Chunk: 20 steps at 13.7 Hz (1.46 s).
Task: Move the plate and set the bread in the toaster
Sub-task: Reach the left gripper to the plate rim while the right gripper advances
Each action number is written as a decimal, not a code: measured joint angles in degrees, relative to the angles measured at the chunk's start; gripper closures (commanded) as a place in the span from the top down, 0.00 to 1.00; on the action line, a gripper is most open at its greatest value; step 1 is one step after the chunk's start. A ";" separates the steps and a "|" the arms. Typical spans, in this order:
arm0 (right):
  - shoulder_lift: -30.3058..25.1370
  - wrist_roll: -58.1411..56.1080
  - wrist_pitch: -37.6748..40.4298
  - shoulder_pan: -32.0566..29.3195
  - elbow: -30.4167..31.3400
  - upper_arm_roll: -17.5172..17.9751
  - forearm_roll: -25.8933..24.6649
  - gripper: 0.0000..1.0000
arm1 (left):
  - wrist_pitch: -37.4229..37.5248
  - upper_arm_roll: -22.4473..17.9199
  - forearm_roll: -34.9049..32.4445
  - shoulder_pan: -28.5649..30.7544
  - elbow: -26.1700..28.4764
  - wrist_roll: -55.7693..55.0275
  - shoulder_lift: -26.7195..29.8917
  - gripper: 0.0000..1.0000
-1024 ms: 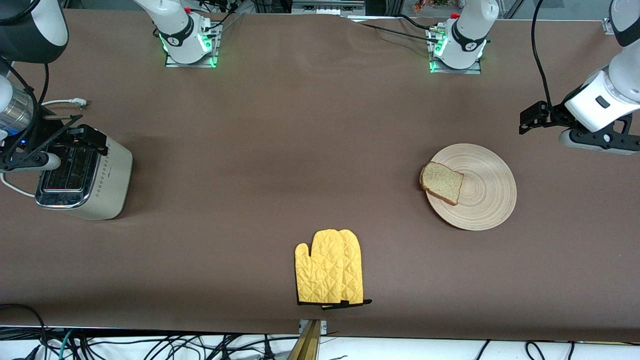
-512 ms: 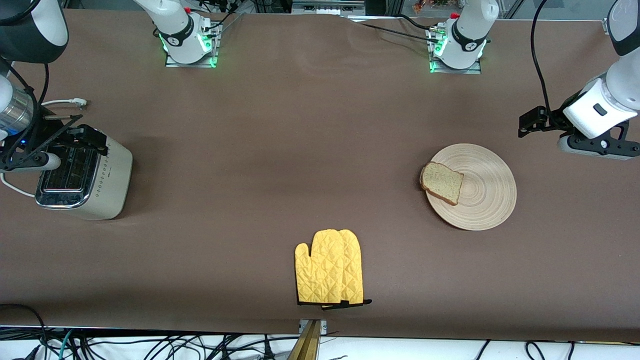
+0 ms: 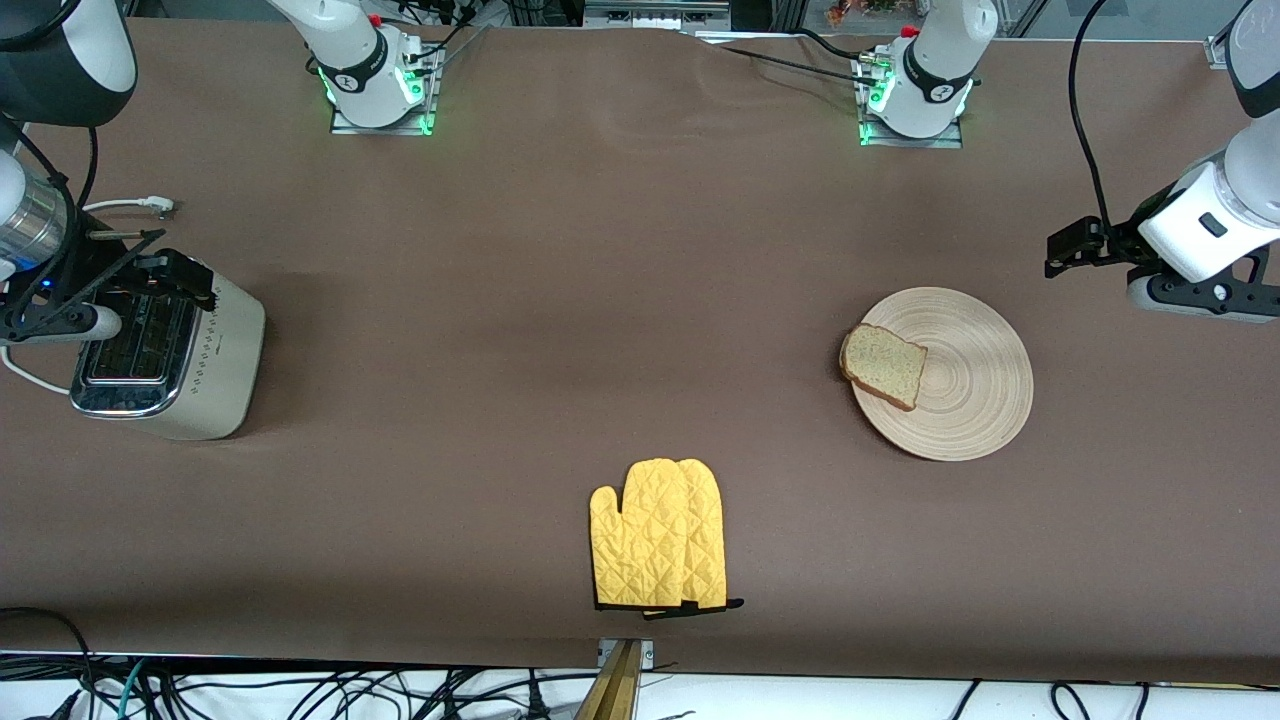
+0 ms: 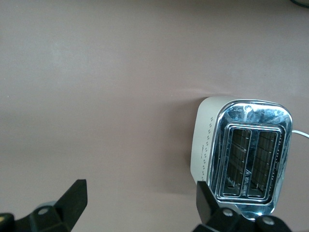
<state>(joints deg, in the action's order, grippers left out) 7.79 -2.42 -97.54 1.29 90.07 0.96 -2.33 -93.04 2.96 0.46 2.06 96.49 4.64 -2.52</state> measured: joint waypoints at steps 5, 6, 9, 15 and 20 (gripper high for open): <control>0.00 0.00 0.00 -0.01 0.00 0.00 0.00 1.00 | 0.00 -0.10 9.71 7.86 0.03 2.77 -3.51 1.00; 0.01 0.00 0.01 -0.01 0.00 0.00 0.00 1.00 | -0.01 -0.17 13.09 10.89 0.00 6.16 -5.34 1.00; 0.93 0.01 0.33 0.25 0.13 0.03 0.04 1.00 | -0.18 -0.46 21.32 19.46 -0.30 20.14 -12.30 1.00; 8.13 -0.19 0.29 2.57 0.20 1.26 4.72 1.00 | -0.60 -0.52 33.61 31.68 -1.55 39.03 -32.15 1.00; 8.91 -0.19 0.29 3.25 0.03 1.93 6.67 1.00 | -1.10 0.26 40.72 33.22 -4.64 41.00 -45.23 0.52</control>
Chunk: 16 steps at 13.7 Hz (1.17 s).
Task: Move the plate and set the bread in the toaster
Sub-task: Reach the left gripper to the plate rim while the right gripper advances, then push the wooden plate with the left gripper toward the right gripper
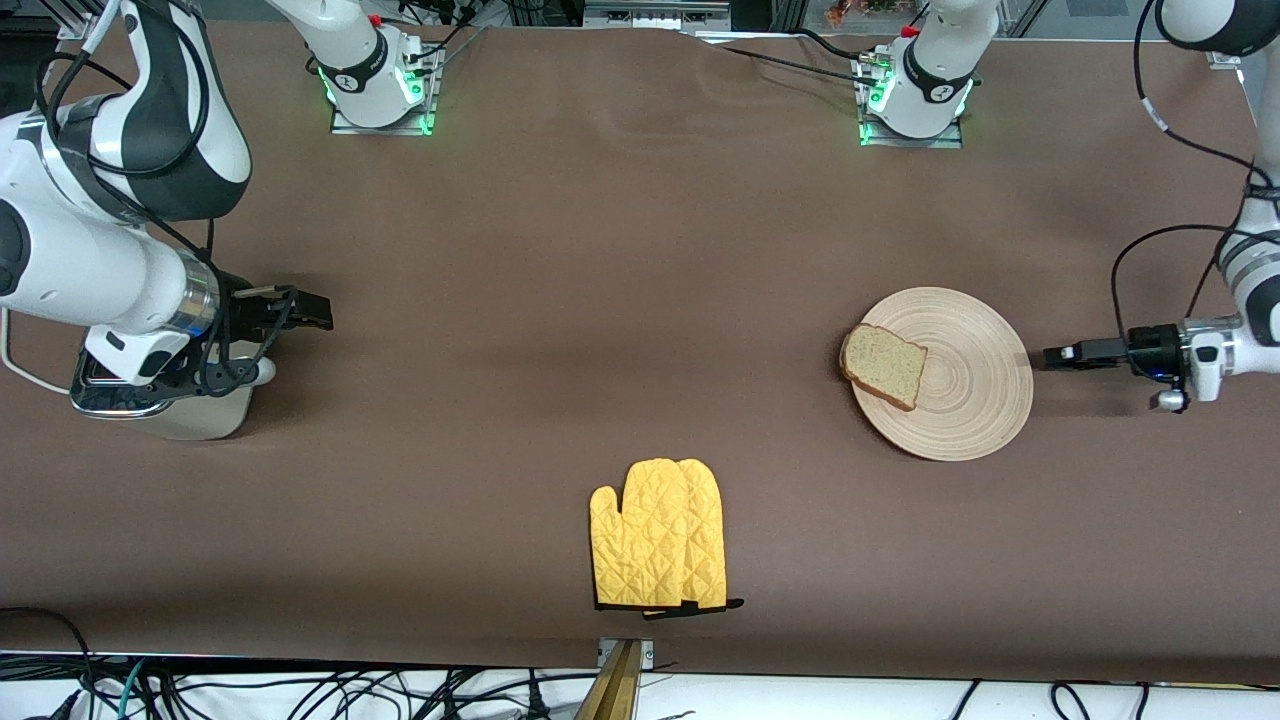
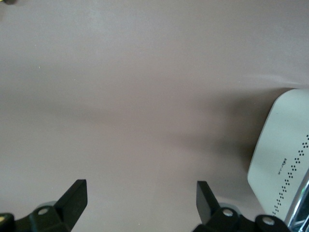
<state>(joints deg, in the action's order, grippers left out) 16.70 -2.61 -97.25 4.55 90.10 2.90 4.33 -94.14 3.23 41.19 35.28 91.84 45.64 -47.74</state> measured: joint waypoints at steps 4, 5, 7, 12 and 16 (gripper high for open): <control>-0.09 -0.44 0.00 -0.55 -0.27 -0.98 -0.01 1.00 | 0.01 1.38 0.00 -1.71 -0.40 -0.01 -1.33 0.06; -0.09 -1.36 0.00 -0.75 -0.27 -1.27 -0.01 1.00 | -0.02 1.55 0.00 -2.23 -0.39 0.00 -1.96 0.00; -0.08 -3.56 0.34 -1.50 -0.27 -1.52 -0.01 1.00 | -0.09 1.66 0.00 -2.81 -0.40 0.22 -3.49 0.00; 1.45 -4.25 2.09 -2.51 0.10 -1.44 0.56 1.00 | 1.83 4.33 0.67 -7.02 -0.53 1.05 -4.86 0.00; 3.91 -4.25 1.09 -2.20 0.13 -1.17 5.72 1.00 | 0.96 4.92 8.61 -18.52 -0.52 0.03 -6.07 0.00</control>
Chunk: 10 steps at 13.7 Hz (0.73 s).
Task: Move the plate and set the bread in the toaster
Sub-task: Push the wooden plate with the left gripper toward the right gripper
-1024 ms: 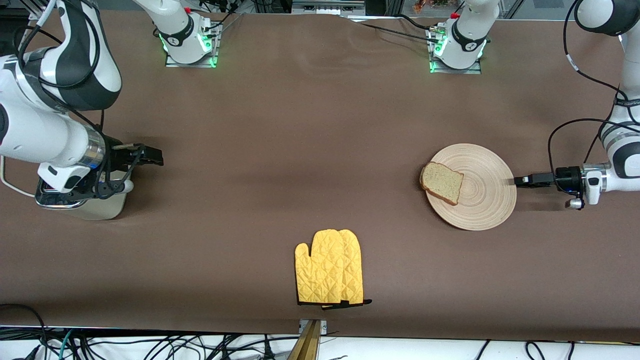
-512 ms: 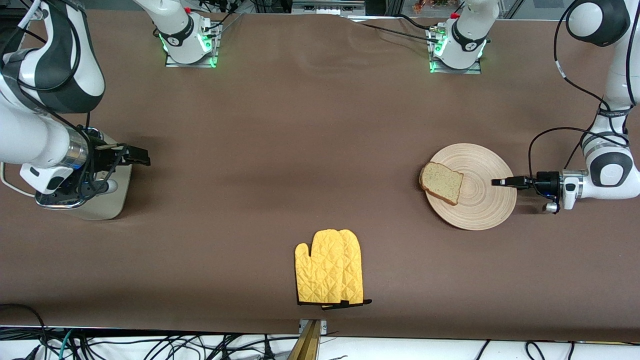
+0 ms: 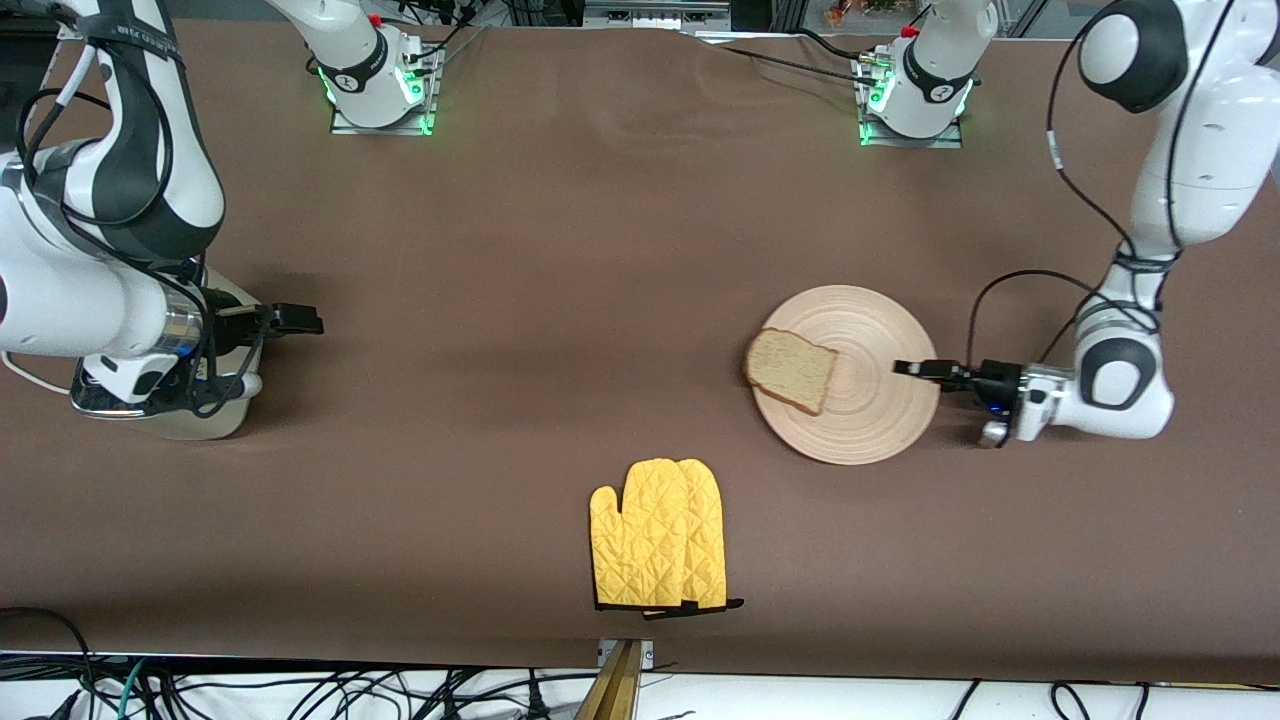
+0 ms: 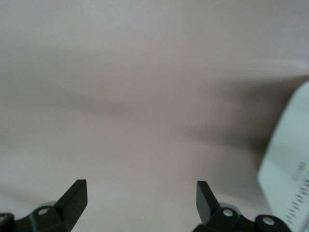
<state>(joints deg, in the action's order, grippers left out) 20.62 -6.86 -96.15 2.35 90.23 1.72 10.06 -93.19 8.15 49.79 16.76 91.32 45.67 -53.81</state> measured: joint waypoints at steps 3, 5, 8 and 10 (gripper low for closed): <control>1.08 0.02 -1.55 0.02 0.26 0.00 4.96 1.00 | -0.70 0.01 7.04 -7.42 0.04 -0.22 -0.95 0.00; 1.68 0.26 -3.46 0.33 1.14 0.12 8.27 1.00 | -1.16 0.01 12.79 -11.71 0.04 -0.24 -1.80 0.00; 3.16 2.81 -6.32 3.18 2.06 0.38 12.84 1.00 | -3.62 0.07 17.28 -16.58 -0.10 -0.21 -2.15 0.00; 4.45 4.53 -8.66 5.98 2.27 0.47 14.77 1.00 | -5.93 0.07 17.65 -18.60 -0.21 -0.23 -1.76 0.00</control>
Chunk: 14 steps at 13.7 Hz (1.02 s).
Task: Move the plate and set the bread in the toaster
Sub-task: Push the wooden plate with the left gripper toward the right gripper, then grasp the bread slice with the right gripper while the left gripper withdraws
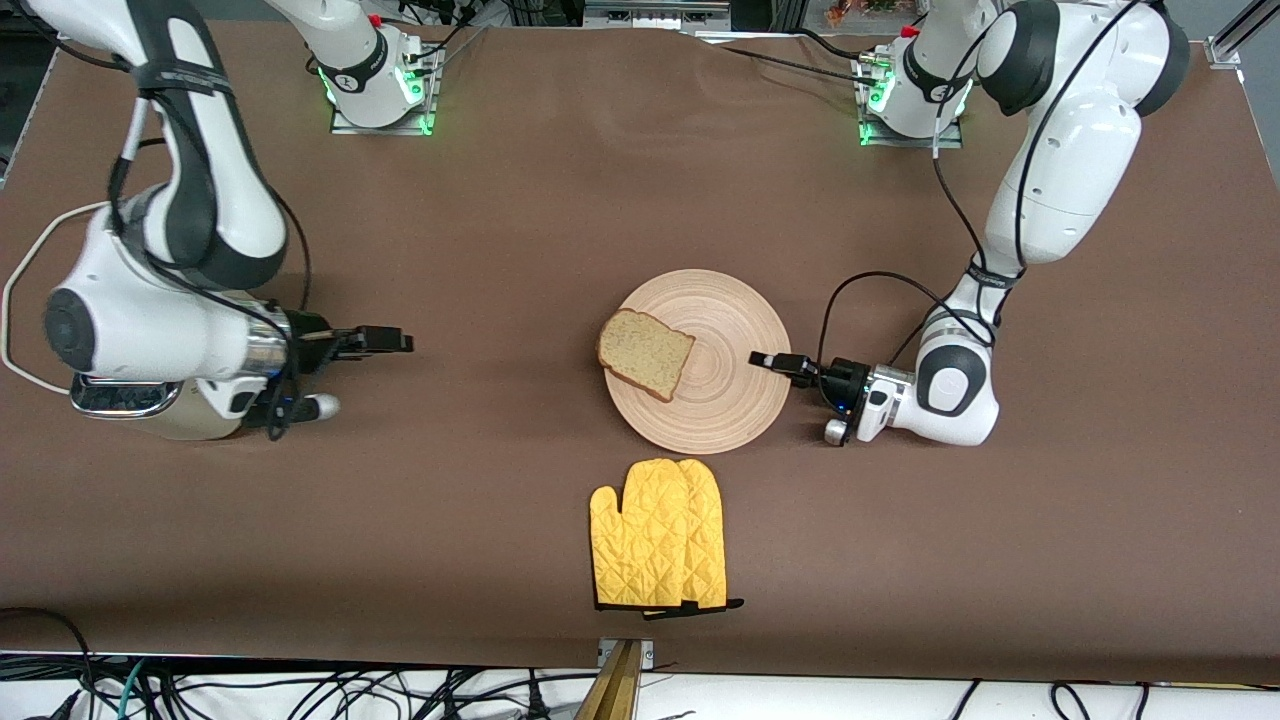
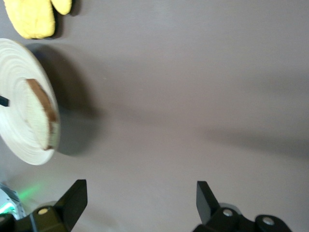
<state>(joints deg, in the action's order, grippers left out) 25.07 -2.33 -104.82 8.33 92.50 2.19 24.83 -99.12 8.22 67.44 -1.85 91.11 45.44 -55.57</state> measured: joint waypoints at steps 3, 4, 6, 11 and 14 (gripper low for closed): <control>1.84 0.39 -4.31 2.31 0.69 0.03 2.22 1.00 | -4.32 0.01 0.00 -2.72 0.00 -0.03 0.89 0.03; 2.44 0.39 -5.20 2.60 0.87 0.03 3.86 1.00 | -5.72 0.00 0.00 -3.53 0.01 -0.03 1.14 0.03; 3.71 0.39 -6.56 2.95 1.17 0.03 8.19 1.00 | -7.60 -0.05 0.00 -4.58 0.05 -0.16 1.52 0.77; 7.52 0.34 -14.35 7.49 3.23 0.10 17.72 1.00 | -7.95 0.05 0.02 -4.74 -0.01 -0.08 1.82 1.00; 10.36 -1.53 -20.05 10.87 5.77 0.16 24.92 1.00 | -8.16 -3.18 -9.01 -4.40 -0.40 -0.18 4.93 1.00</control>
<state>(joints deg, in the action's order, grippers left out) 35.43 -3.86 -124.87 19.20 98.27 2.35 49.75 -107.28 5.04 58.44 -6.24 90.71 45.26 -50.64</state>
